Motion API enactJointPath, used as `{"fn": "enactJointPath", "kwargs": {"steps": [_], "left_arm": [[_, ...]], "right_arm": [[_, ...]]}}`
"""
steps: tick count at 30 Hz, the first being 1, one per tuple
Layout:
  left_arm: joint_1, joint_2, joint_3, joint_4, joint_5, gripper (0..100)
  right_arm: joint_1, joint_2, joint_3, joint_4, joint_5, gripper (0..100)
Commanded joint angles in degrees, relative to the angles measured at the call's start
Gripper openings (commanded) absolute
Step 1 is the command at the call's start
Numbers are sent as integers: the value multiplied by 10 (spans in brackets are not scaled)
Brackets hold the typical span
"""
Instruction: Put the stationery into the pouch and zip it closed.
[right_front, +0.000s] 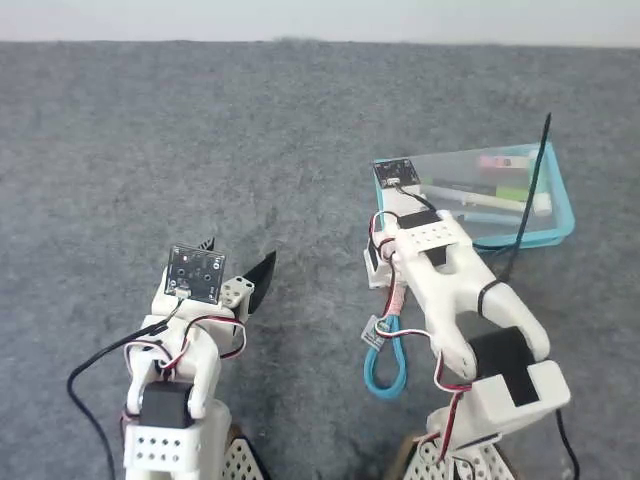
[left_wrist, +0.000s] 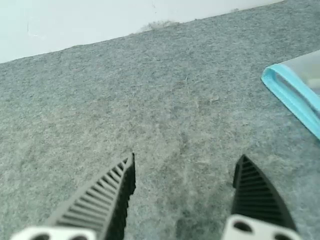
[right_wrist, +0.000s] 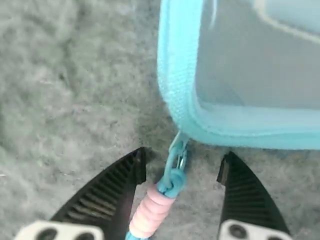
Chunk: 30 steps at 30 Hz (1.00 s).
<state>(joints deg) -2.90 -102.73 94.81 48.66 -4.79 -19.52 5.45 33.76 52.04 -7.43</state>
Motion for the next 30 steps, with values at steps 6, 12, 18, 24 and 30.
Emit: {"fn": "enactJointPath", "kwargs": {"steps": [6,12,18,24,30], "left_arm": [[-3,3,-5,-21,11,301],[-4,3,-5,-23,11,300],[-4,3,-6,-23,11,227],[-4,3,-8,-22,5,219],[23,3,-32,22,-30,310]], "right_arm": [[33,1,-4,-4,23,20],[48,-70,-36,91,110,6],[31,-259,-36,168,158,6],[-35,-422,-39,270,252,6],[-65,-502,-79,342,298,6]]}}
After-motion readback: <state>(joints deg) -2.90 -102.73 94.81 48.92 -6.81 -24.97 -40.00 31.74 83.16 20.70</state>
